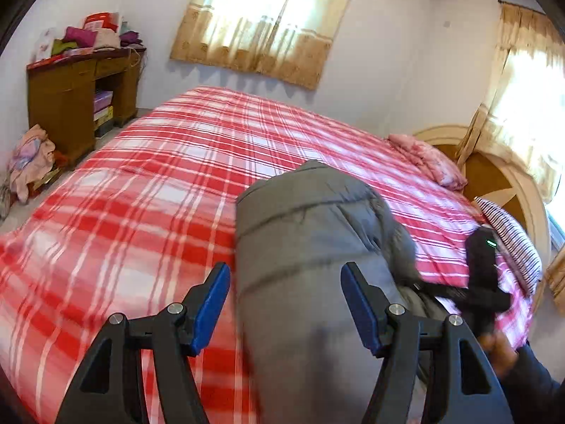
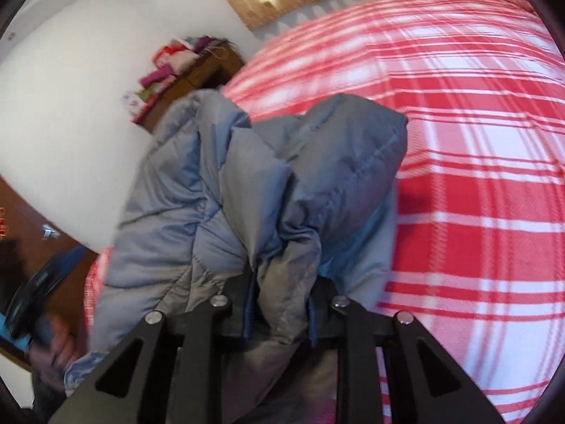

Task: Fold large clothes

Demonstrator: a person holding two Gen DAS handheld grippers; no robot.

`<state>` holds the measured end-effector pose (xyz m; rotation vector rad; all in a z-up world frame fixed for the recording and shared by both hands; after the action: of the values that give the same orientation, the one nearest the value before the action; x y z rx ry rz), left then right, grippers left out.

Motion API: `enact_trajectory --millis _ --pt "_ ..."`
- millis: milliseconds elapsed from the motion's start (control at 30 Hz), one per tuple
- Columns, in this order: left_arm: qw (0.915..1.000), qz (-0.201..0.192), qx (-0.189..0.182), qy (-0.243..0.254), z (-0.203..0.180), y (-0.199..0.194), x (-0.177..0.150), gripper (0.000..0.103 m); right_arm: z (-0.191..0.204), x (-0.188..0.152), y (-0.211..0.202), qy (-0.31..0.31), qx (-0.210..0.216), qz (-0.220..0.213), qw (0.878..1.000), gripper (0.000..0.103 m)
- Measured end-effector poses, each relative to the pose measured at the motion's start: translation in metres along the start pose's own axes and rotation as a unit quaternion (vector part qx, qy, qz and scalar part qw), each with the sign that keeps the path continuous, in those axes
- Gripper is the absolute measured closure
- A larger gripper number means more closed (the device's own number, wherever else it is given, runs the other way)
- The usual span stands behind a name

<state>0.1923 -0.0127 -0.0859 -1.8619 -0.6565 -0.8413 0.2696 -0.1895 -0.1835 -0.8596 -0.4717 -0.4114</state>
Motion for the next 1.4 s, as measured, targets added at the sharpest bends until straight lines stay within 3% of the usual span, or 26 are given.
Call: enact_trajectory --millis 100,167,233,433,867,967,1067,1167,1233,1333,1400 --pt "0.9993 0.029 -0.020 -0.013 -0.015 0.045 -0.003 0.037 -0.015 -0.001 0.011 0.056 0.042 -0.002 0.998 0.077" --pt "0.9978 0.038 -0.035 -0.040 -0.024 0.060 -0.007 0.037 -0.026 -0.004 0.015 0.082 0.056 -0.004 0.995 0.079" --pt "0.9979 0.042 -0.034 -0.037 -0.032 0.065 -0.010 0.037 -0.031 -0.006 0.017 0.090 0.060 -0.005 0.994 0.081" --pt "0.9980 0.052 0.023 0.029 -0.045 0.078 -0.032 0.034 -0.045 -0.012 0.016 0.119 0.115 -0.012 0.986 0.084" --pt "0.9902 0.061 0.098 0.078 -0.039 0.113 -0.058 0.026 -0.047 -0.020 0.006 0.104 0.100 -0.012 0.990 0.089" --pt "0.9904 0.060 0.095 0.080 -0.039 0.112 -0.057 0.026 -0.044 -0.019 -0.004 0.090 0.076 -0.002 0.993 0.084" --pt "0.9902 0.055 0.097 0.084 -0.039 0.109 -0.057 0.026 -0.041 -0.007 -0.030 0.065 0.008 -0.008 0.998 0.060" --pt "0.9905 0.053 0.096 0.082 -0.040 0.106 -0.058 0.026 -0.029 0.019 -0.073 0.019 -0.070 -0.060 0.996 0.059" --pt "0.9906 0.053 0.096 0.081 -0.041 0.104 -0.058 0.026 -0.017 0.034 -0.080 -0.006 -0.096 -0.071 0.993 0.059" --pt "0.9900 0.054 0.100 0.084 -0.043 0.104 -0.057 0.026 0.009 0.054 -0.061 -0.060 -0.152 -0.062 0.985 0.059" --pt "0.9897 0.054 0.102 0.085 -0.043 0.105 -0.057 0.026 0.006 0.054 -0.035 -0.059 -0.176 -0.038 0.982 0.061"
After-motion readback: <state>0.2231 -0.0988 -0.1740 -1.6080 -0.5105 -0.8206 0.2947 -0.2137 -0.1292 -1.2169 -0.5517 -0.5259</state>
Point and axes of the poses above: each gripper's, at about its wrist camera, not at the fingertips, and y roughly the way its jaws point, z to its left, x to its top, the point moved 9 cm from there along y, roughly the way its jaws point, and after that the axes turned 2 degrees about -z, right-handed, at the moved point
